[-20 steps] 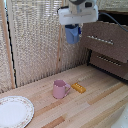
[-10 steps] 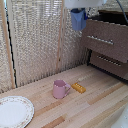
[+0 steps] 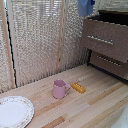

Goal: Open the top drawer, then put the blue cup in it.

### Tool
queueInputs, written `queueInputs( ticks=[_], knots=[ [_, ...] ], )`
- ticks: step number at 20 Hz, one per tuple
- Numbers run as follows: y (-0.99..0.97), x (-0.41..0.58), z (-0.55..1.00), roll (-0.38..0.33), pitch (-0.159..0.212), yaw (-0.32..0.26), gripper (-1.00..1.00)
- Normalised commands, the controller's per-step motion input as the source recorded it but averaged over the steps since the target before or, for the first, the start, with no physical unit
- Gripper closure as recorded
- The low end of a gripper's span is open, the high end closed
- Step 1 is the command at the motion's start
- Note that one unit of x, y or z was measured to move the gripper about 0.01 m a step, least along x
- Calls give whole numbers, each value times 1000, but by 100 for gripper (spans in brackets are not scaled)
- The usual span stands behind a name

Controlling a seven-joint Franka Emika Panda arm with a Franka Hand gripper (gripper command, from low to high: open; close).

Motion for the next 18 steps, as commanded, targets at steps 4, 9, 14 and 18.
queueInputs(
  ticks=[4,9,14,18],
  knots=[
    [-861,-204,638,133,97,-33,100],
    [-865,-51,377,141,18,-22,100],
    [-922,-1,-1,122,0,-21,100],
    [-808,0,-250,87,-4,-53,100]
  ],
)
